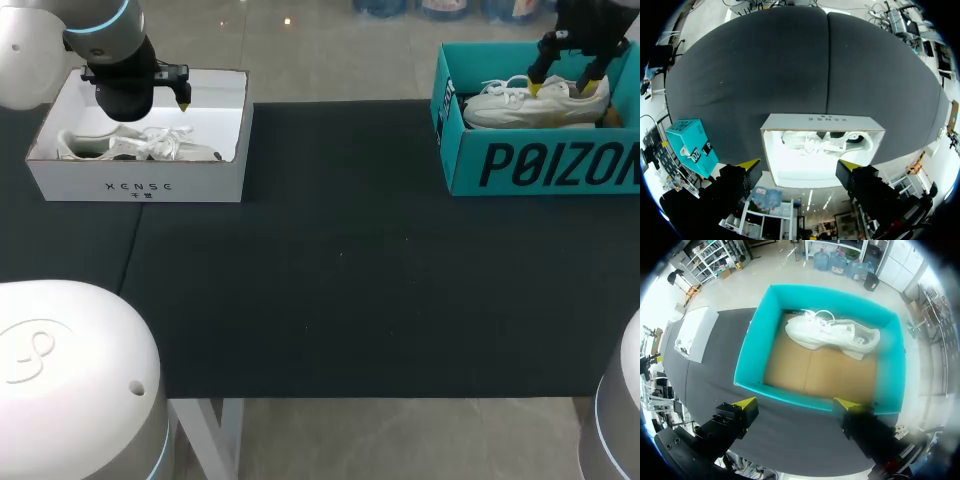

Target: Take the shoe out of the shoebox, open the shoe tongue, remove and reinsert the insole, then place the shoe into the shoebox

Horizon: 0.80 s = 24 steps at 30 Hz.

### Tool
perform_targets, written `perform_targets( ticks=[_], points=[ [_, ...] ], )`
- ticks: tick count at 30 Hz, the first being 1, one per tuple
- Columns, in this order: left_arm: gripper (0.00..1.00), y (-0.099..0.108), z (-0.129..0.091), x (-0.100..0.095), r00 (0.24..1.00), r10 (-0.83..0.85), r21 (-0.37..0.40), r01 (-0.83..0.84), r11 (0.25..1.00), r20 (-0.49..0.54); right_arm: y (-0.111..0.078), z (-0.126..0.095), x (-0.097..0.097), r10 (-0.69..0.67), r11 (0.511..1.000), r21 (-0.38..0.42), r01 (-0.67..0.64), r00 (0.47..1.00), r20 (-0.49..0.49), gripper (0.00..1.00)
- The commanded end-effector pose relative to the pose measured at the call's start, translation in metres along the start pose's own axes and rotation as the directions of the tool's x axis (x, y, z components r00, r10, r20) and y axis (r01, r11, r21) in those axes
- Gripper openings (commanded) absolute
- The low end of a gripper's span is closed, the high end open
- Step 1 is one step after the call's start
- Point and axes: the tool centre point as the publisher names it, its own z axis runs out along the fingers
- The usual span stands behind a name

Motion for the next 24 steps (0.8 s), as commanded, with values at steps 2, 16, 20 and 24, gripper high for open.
perform_targets(
  ticks=[2,16,20,24],
  points=[
    [1.0,0.0,0.0,0.0,1.0,0.001,-0.001,-0.001,1.0,0.0,0.03,0.016,-0.03,0.032,0.999,0.03,-0.032,0.999,0.022,1.0],
    [1.0,0.0,0.0,0.0,1.0,0.001,-0.001,-0.001,1.0,0.0,0.089,0.048,-0.11,0.117,0.991,0.053,-0.12,0.991,0.058,1.0],
    [1.0,0.0,0.0,0.0,1.0,0.001,-0.001,-0.001,1.0,0.0,0.099,0.057,-0.132,0.134,0.989,0.053,-0.139,0.988,0.079,1.0],
    [1.0,0.0,0.0,0.0,1.0,0.001,-0.001,-0.001,1.0,0.0,0.102,0.064,-0.15,0.151,0.986,0.055,-0.156,0.985,0.082,1.0]
  ],
)
